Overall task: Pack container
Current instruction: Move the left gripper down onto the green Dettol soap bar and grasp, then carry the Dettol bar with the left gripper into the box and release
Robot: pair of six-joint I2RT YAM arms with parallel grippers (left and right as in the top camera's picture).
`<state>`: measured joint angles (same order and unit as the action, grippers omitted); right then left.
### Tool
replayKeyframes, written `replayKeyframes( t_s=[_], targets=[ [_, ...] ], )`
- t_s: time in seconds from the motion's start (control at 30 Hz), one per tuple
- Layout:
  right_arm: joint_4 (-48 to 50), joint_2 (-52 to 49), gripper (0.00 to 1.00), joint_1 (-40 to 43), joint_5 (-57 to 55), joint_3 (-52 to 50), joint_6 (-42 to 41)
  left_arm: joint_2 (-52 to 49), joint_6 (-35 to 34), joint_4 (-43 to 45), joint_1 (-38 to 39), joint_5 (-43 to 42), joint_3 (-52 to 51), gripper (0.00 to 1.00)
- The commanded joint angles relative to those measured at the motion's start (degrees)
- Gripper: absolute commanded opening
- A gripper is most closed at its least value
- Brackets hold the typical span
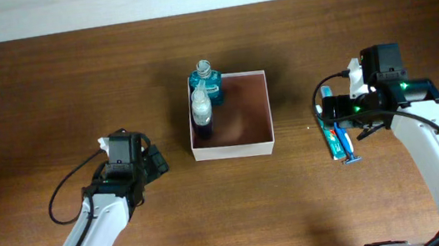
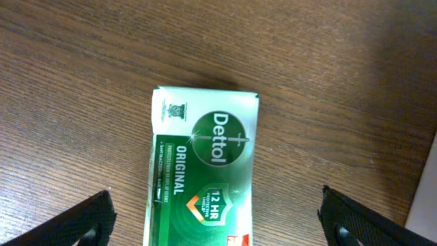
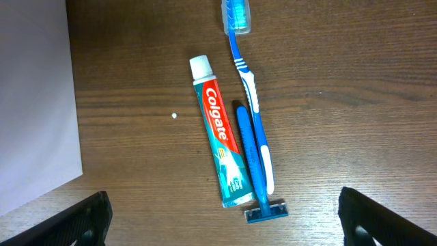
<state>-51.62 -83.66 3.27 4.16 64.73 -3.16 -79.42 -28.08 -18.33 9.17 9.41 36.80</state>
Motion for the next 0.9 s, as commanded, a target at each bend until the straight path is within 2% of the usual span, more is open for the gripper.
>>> replayKeyframes(
  t_s=[0.0, 0.1, 0.3, 0.33, 0.4, 0.47, 0.63, 0.87],
  targets=[
    [0.0, -0.2, 0.98, -0.2, -0.3, 0.8, 0.0, -1.6, 0.7, 0.7, -0.4, 1.6, -1.1, 0.93],
    [0.0, -0.2, 0.98, -0.2, -0.3, 0.8, 0.0, -4.7, 0.8, 1.7, -0.4, 2.4, -1.1, 0.82],
    [0.0, -0.2, 0.98, -0.2, -0.3, 0.8, 0.0, -12.6, 0.8, 5.7, -0.4, 1.7, -1.1, 0.81],
    [0.0, -0.2, 0.99, -0.2, -0.3, 0.8, 0.0, -13.5, 0.8, 6.3, -0.4, 1.5, -1.1, 0.78],
    [0.0, -0.2, 0.98, -0.2, -0.3, 0.8, 0.0, -13.9, 0.8, 6.6, -0.4, 1.5, -1.1, 0.64],
    [0.0, -0.2, 0.98, -0.2, -0.3, 0.8, 0.0, -13.4, 0.8, 6.5, -0.4, 1.5, -1.0, 0.55],
    [0.0, -0.2, 0.99, -0.2, -0.3, 0.8, 0.0, -11.4, 0.8, 6.1, -0.4, 1.5, -1.0, 0.54],
    [0.0, -0.2, 0.99, -0.2, -0.3, 0.8, 0.0, 1.8, 4.4, 1.5, -0.4, 1.3, 1.8, 0.52]
  ],
)
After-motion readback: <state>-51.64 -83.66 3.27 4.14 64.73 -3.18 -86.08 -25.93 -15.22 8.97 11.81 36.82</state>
